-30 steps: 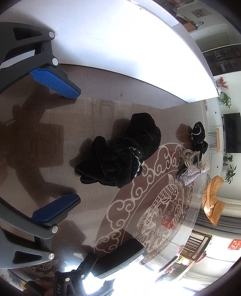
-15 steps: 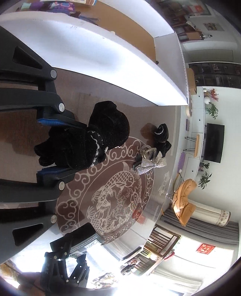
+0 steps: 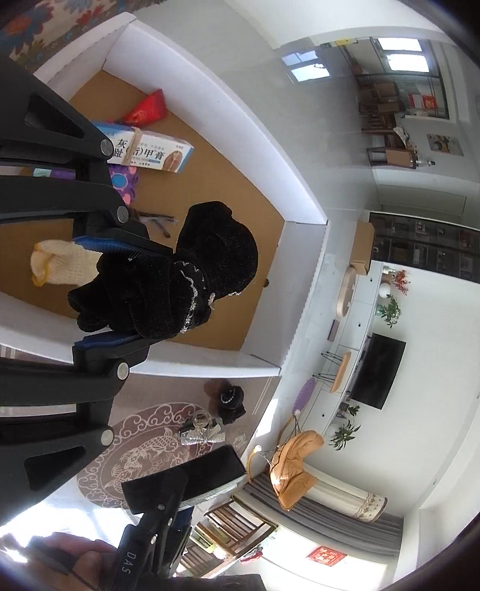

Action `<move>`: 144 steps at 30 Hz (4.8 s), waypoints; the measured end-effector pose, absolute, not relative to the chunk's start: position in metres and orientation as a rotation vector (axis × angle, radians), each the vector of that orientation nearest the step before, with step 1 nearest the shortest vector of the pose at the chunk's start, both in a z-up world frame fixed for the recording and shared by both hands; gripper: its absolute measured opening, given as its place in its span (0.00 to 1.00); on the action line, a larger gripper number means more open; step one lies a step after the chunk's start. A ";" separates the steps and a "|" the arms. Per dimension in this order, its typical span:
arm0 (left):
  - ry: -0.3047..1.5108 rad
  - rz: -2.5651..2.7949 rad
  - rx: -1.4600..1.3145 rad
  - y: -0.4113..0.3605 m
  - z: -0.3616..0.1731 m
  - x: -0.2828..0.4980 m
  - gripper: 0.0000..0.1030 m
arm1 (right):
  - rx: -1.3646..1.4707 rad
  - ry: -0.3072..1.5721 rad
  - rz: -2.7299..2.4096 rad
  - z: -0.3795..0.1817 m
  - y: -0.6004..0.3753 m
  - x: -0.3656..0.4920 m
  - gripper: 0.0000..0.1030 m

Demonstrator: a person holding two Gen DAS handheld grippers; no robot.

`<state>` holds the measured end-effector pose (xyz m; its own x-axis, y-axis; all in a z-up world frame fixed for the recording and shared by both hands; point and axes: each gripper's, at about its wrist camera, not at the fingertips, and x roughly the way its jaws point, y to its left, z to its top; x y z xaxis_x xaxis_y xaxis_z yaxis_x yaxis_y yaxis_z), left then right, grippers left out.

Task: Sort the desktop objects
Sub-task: 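Carry the gloves and box over the bin and open both tools, then withdraw both empty tools from the bin back over the table, then move the right tool to the rhinestone bow clip and grasp it, then hold the bow clip raised in the right tool while the left tool approaches the black knit items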

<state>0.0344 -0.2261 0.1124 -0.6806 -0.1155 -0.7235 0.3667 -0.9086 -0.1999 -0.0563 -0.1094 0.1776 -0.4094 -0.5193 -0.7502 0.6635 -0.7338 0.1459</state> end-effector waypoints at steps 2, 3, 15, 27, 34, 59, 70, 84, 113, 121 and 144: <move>0.527 -2.543 1.134 -0.240 0.093 0.041 0.33 | 1.025 0.192 -2.108 0.181 -0.148 -0.054 0.57; 0.548 -2.514 1.152 -0.244 0.082 0.042 0.34 | 1.007 0.187 -2.087 0.180 -0.169 -0.052 0.57; 0.647 -2.359 1.297 -0.254 0.031 0.055 0.55 | 1.093 0.465 -1.993 0.113 -0.306 -0.053 0.60; 0.680 -2.416 1.080 -0.243 0.054 0.070 0.91 | 0.925 0.294 -2.197 0.143 -0.219 -0.067 0.95; 0.587 -2.595 0.933 -0.187 0.098 0.072 0.91 | 0.919 0.369 -2.357 0.112 -0.094 -0.059 0.99; 0.143 -2.846 1.493 0.042 -0.014 -0.016 0.91 | 1.300 0.220 -2.539 0.011 0.129 -0.024 1.00; -0.003 -2.834 1.470 0.037 -0.031 -0.030 0.98 | 1.301 0.222 -2.542 0.012 0.130 -0.021 1.00; -0.077 -2.849 1.494 0.034 -0.032 -0.043 1.00 | 1.301 0.221 -2.542 0.012 0.131 -0.022 1.00; -0.066 -2.864 1.473 0.007 -0.032 -0.062 1.00 | 1.291 0.392 -2.289 0.041 -0.082 -0.227 1.00; -0.066 -2.864 1.473 0.007 -0.032 -0.062 1.00 | 1.341 0.294 -2.311 0.029 -0.102 -0.259 0.58; -0.067 -2.865 1.474 0.007 -0.032 -0.062 1.00 | 1.266 0.183 -2.595 0.042 0.151 -0.054 0.69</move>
<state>-0.0621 0.0066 -0.0317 -0.5791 0.0530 -0.8136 -0.0910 -0.9958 -0.0001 -0.0539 0.1513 0.0425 -0.5919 -0.1661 -0.7887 0.2754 -0.9613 -0.0042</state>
